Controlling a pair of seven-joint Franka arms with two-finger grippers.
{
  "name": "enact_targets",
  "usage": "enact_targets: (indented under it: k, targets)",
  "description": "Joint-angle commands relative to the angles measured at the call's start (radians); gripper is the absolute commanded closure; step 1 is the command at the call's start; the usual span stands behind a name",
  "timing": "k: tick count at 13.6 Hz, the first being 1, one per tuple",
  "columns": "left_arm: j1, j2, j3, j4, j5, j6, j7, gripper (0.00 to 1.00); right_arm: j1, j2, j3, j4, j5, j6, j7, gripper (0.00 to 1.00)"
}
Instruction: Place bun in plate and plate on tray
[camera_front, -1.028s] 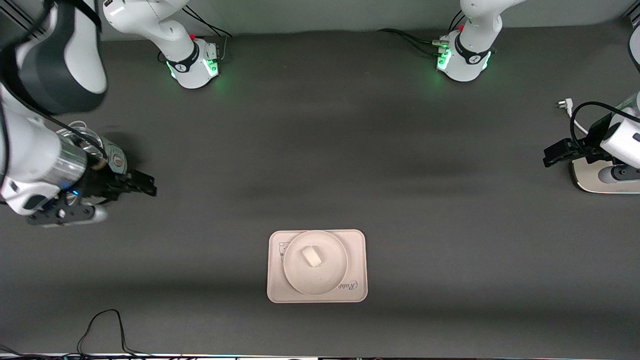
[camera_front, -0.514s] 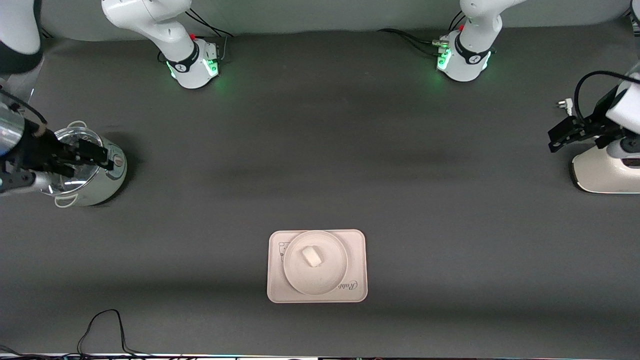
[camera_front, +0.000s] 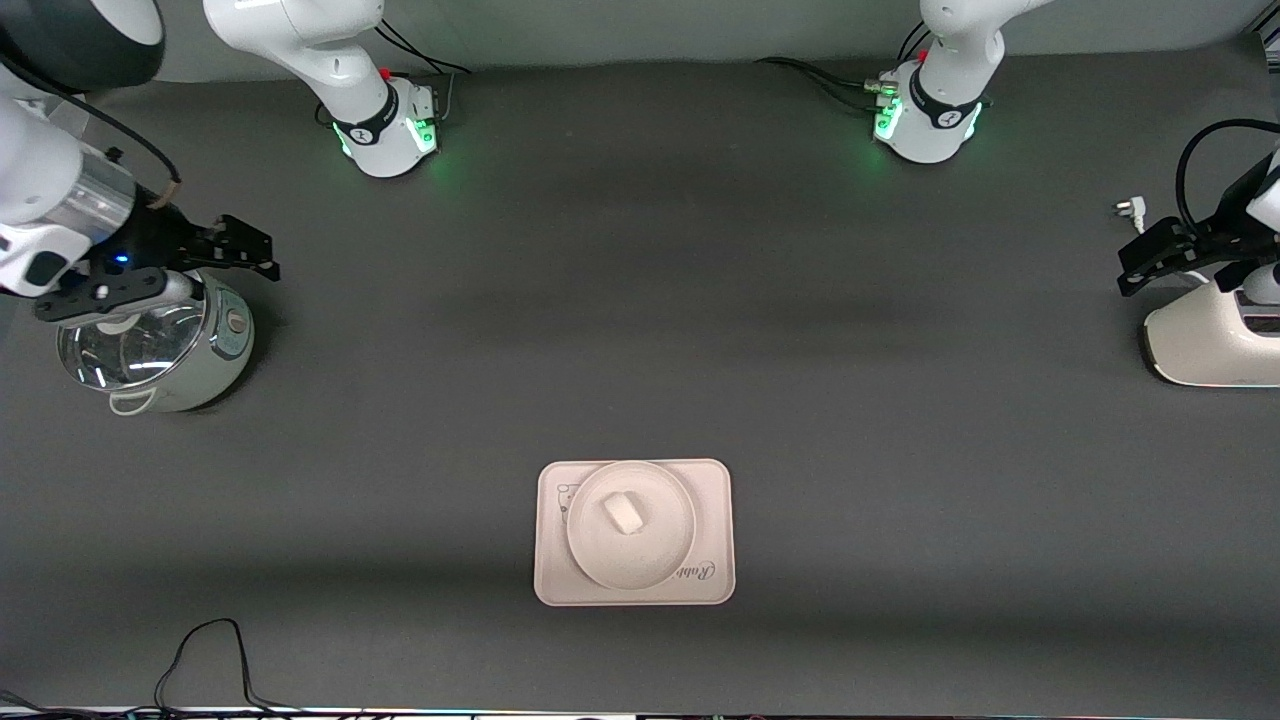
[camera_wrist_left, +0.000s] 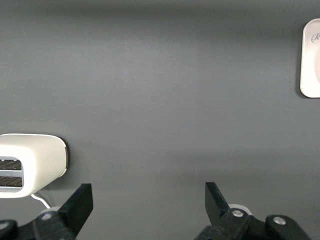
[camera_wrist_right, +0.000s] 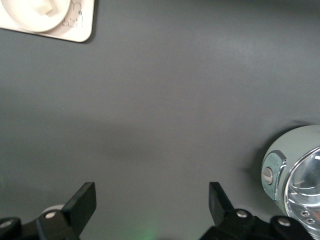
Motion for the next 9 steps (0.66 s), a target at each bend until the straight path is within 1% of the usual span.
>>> enact_targets:
  k: [1,2,4,6,9]
  targets:
    - [-0.006,0.011,-0.001,0.045,-0.015,-0.048,0.022,0.00,-0.021,-0.030,0.021,-0.032,-0.022,0.019,0.000,0.00]
    - [-0.006,0.009,0.001,0.049,-0.015,-0.065,0.030,0.00,-0.022,-0.030,0.014,-0.032,-0.022,0.016,0.000,0.00]
    - [-0.006,0.011,0.002,0.074,-0.020,-0.102,0.044,0.00,-0.030,-0.025,0.010,-0.029,-0.049,-0.001,0.003,0.00]
    - [-0.006,0.022,0.002,0.073,-0.020,-0.101,0.044,0.00,-0.036,-0.005,0.009,-0.025,-0.051,-0.019,-0.004,0.00]
    - [-0.007,0.031,0.002,0.071,-0.018,-0.102,0.040,0.00,-0.047,0.001,0.015,0.017,-0.051,-0.038,-0.006,0.00]
